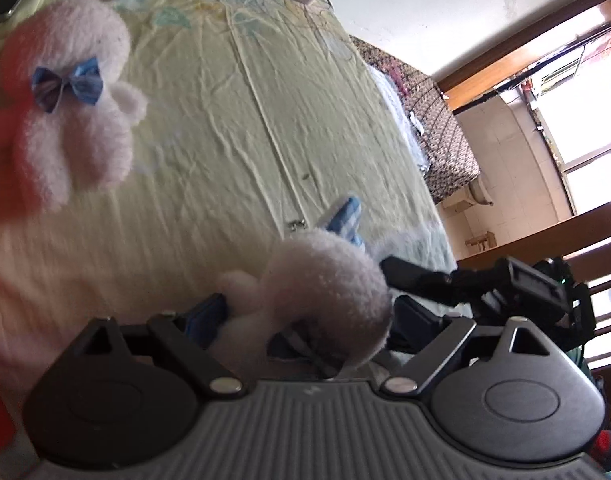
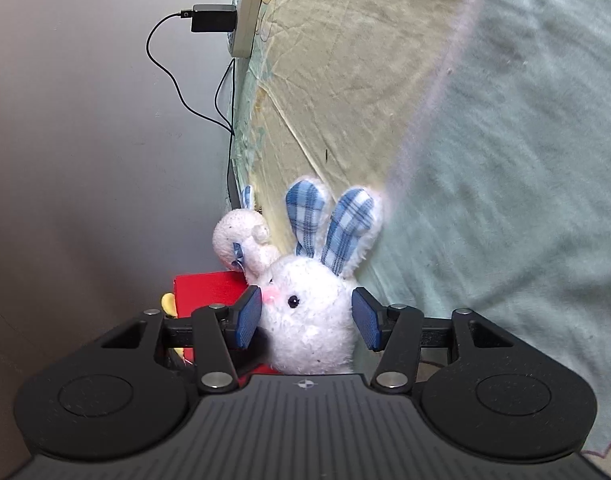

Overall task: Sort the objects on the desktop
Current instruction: 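Close both grippers on the white bunny plush, then lift the white bunny with both grippers and carry it over the red box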

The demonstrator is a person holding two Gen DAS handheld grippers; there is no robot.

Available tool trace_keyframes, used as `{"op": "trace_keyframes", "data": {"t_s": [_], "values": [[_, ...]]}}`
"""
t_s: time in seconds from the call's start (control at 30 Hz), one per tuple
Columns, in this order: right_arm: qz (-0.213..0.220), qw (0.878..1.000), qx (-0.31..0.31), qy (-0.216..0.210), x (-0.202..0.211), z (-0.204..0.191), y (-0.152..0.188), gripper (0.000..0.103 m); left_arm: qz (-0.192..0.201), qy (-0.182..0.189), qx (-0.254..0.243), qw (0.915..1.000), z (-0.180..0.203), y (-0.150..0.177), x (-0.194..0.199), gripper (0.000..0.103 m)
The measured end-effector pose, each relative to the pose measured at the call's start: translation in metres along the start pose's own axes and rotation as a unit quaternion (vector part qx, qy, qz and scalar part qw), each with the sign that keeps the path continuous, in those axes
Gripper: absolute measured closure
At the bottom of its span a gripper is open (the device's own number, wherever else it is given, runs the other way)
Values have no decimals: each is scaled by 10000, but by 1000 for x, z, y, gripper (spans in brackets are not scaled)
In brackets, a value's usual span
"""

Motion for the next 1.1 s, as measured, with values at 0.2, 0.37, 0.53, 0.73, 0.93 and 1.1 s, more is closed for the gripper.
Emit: {"op": "trace_keyframes", "data": {"t_s": [0.2, 0.37, 0.53, 0.73, 0.93, 1.1], "values": [[-23, 9989, 434, 155, -21, -19, 0, 49, 49, -339, -291, 9990, 8, 11, 1, 12], [-159, 9969, 720, 291, -33, -25, 6, 46, 72, -544, -264, 9981, 6, 17, 9, 19], [-486, 9979, 430, 88, -32, -18, 18, 45, 145, -630, -337, 9973, 16, 27, 21, 19], [-508, 9968, 504, -348, -23, -42, 22, 47, 541, -640, -787, 9934, 45, 30, 50, 19], [-218, 9931, 894, -729, -14, -90, 33, 47, 959, -580, -1248, 9858, 66, 20, 87, 19], [-37, 9851, 1354, -1059, -14, -133, 56, 47, 1366, -531, -1446, 9786, 67, 11, 133, 19]]}}
Point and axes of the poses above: each gripper's, at about its wrist camera, not at the fingertips, and x roughly against the way its jaws point, z to its right, y to its underside, the point moved 7 cm from there along -x, roughly the way its jaws point, and after that the axes turned 5 degrees about z, right-handed, at the moved point
